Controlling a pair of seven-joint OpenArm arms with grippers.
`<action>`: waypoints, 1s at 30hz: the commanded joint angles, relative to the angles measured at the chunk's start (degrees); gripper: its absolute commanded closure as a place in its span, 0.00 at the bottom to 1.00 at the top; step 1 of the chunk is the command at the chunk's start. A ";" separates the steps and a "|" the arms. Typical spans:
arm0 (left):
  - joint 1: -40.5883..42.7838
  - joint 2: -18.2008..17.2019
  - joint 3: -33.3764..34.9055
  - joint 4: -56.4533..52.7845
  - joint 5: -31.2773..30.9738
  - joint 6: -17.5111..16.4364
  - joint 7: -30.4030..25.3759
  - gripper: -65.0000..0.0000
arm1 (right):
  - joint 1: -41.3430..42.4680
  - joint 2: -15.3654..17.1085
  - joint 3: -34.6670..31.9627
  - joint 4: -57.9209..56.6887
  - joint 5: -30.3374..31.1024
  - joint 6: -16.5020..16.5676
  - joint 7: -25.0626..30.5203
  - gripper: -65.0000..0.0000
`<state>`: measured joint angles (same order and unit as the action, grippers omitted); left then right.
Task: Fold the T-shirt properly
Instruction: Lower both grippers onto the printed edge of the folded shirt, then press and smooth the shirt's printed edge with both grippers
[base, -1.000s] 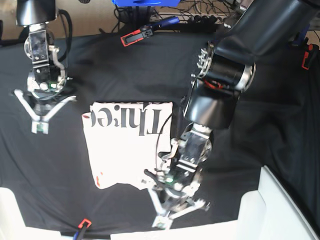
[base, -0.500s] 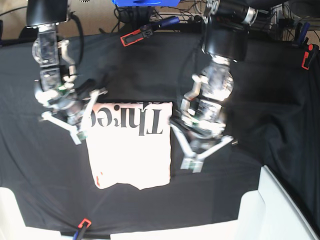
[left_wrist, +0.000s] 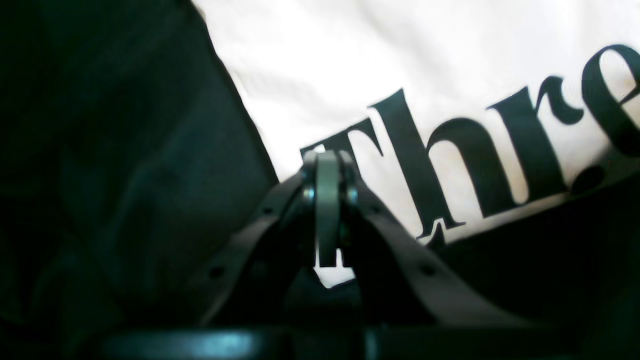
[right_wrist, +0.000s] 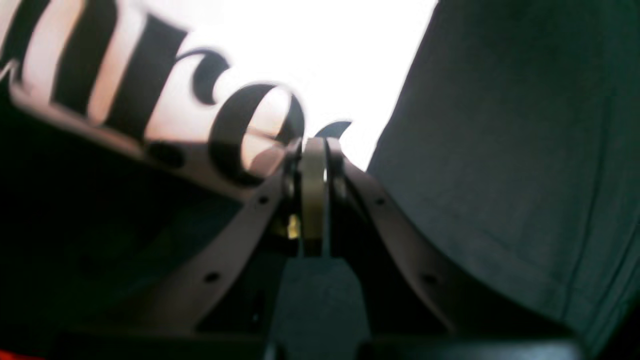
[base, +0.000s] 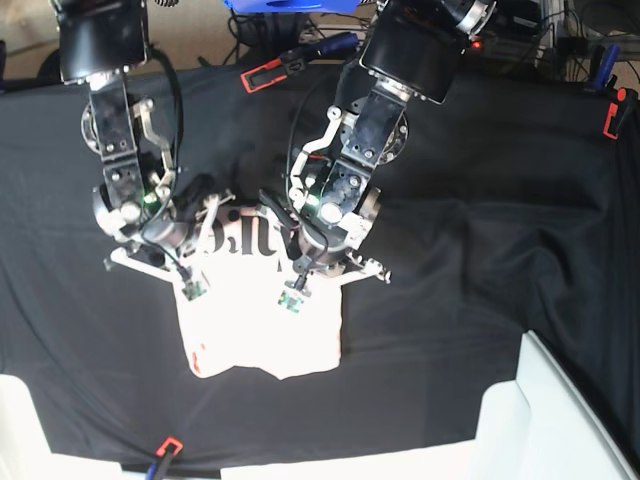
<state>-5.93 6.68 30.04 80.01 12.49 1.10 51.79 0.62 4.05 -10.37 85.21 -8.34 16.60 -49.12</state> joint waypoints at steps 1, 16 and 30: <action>-0.62 0.40 0.07 0.92 0.65 0.26 -0.93 1.00 | 0.65 -0.05 0.22 0.20 0.03 0.06 0.29 0.98; -0.79 -1.36 -0.02 -11.48 0.65 0.26 -6.21 1.00 | 3.11 -0.67 0.66 -13.78 0.03 0.15 6.79 0.98; -0.62 -2.77 -0.11 -4.36 0.65 0.35 -5.94 1.00 | 2.94 -0.67 0.31 -7.28 0.03 0.15 2.57 0.98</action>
<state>-5.32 3.31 30.00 74.06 12.75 1.28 47.11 2.26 3.44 -10.07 76.27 -8.43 16.93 -47.86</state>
